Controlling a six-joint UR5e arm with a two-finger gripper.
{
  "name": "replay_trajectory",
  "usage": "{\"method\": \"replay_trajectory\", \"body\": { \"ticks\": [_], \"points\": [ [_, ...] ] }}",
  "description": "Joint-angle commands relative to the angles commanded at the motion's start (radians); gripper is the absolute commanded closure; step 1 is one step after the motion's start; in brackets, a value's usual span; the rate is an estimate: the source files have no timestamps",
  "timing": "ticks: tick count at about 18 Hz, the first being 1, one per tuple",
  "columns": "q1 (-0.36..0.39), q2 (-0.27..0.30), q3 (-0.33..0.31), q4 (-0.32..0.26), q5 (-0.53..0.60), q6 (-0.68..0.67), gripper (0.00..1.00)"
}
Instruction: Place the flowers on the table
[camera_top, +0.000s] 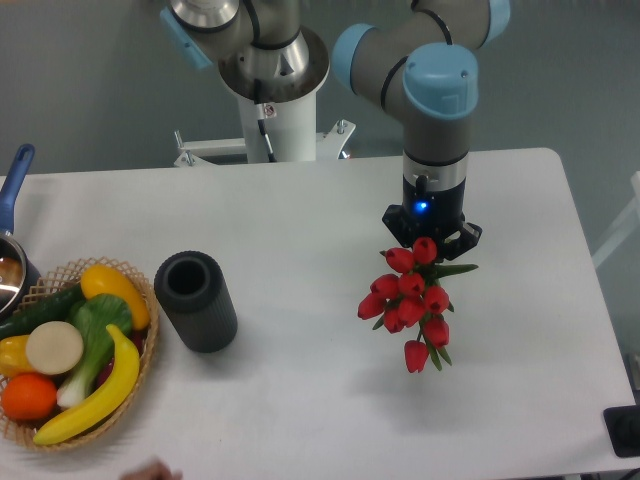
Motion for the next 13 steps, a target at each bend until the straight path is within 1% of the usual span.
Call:
{"method": "replay_trajectory", "body": {
  "ticks": [8, 13],
  "points": [
    [-0.012, -0.009, 0.0, 0.0, 0.002, -0.018, 0.92],
    [-0.035, -0.021, 0.0, 0.002, 0.003, -0.031, 0.92]
  ]
}}
